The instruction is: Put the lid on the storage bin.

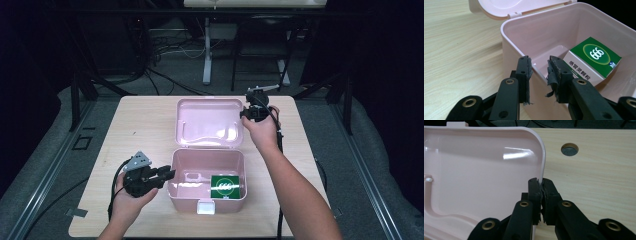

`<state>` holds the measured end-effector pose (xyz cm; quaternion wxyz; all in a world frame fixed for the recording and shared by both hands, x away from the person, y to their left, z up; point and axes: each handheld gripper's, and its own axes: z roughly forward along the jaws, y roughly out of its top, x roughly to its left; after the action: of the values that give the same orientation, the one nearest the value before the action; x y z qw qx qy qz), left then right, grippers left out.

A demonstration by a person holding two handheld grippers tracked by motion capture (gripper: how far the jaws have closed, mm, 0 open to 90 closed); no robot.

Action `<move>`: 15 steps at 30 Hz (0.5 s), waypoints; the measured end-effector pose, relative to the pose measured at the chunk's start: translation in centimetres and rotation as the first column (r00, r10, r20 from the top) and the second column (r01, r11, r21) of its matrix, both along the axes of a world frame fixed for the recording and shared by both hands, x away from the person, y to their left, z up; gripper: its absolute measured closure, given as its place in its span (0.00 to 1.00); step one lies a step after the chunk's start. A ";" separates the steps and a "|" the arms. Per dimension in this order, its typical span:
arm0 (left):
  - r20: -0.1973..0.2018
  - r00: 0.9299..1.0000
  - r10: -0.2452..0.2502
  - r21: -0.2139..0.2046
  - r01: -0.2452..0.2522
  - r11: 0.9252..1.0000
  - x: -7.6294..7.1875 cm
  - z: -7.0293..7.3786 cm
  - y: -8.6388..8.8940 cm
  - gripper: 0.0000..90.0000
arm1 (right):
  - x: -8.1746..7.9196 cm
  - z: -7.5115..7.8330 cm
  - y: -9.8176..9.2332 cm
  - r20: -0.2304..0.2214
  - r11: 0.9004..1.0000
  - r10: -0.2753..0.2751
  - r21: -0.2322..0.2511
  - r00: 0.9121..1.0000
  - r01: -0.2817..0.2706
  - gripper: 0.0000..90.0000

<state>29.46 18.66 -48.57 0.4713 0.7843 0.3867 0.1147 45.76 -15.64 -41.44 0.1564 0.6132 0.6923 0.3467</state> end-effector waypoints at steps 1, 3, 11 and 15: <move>0.000 1.000 0.000 0.000 0.000 1.000 0.0 0.0 0.0 0.78 | -0.2 0.3 0.0 0.009 1.000 0.005 -0.001 1.000 -0.005 0.96; 0.003 1.000 0.002 0.001 -0.002 1.000 0.0 -0.1 0.0 0.78 | -0.7 0.8 -0.1 0.012 1.000 0.020 -0.009 1.000 -0.020 0.97; 0.004 1.000 0.010 -0.004 -0.010 1.000 0.0 -0.1 -0.1 0.77 | -2.6 2.2 -0.2 0.101 0.998 0.067 -0.012 0.993 -0.066 0.97; 0.006 1.000 0.017 -0.003 -0.017 1.000 0.0 -0.1 -0.2 0.77 | -3.6 2.8 -0.4 0.120 0.995 0.095 -0.033 0.988 -0.092 0.97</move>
<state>29.41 18.49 -48.70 0.4729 0.7798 0.3921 0.1206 42.14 -16.01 -38.67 0.1902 0.5557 0.7141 0.3810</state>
